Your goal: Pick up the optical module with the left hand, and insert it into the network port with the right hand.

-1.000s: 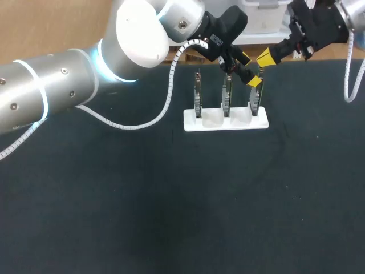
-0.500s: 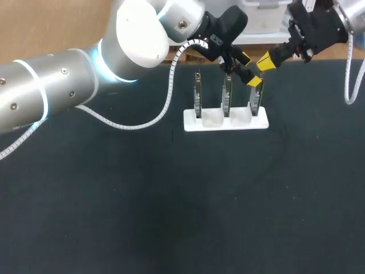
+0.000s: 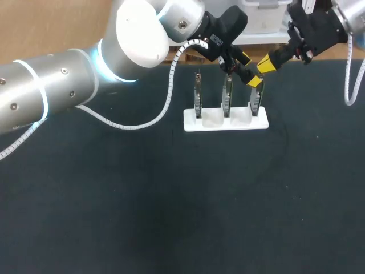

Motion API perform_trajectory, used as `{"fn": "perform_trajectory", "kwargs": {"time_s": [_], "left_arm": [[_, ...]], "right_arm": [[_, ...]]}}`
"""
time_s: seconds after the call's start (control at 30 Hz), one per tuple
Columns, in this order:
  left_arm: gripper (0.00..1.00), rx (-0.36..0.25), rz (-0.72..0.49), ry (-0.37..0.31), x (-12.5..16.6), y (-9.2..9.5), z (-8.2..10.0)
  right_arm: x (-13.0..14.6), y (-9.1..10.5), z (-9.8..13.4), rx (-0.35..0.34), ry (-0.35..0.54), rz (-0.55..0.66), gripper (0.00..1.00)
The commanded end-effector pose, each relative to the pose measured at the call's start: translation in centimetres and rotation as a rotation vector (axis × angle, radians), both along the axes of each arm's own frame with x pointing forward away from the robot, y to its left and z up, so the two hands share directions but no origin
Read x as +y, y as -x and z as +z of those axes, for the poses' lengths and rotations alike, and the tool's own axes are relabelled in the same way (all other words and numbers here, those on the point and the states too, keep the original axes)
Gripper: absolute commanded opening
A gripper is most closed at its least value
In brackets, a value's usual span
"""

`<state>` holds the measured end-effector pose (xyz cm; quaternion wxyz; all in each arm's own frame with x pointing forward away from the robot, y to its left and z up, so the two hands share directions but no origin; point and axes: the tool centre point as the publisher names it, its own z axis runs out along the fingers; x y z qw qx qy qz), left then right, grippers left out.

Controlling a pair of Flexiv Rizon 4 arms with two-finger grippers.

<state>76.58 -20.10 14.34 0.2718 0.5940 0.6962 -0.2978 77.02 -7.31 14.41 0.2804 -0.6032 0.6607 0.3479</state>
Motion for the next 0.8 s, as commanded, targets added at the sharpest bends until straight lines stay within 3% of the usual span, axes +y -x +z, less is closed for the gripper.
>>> {"fn": "perform_trajectory", "kwargs": {"time_s": [0.03, 0.8], "left_arm": [[1.0, 0.001, -0.003, 0.001, -0.01, -0.14, -0.03], [1.0, 0.001, -0.003, 0.001, -0.01, -0.14, -0.03]], "right_arm": [[0.05, 0.04, -0.46, 0.003, 0.003, 0.001, 0.0], [0.19, 0.23, -1.37, 0.021, 0.009, 0.007, 0.0]]}}
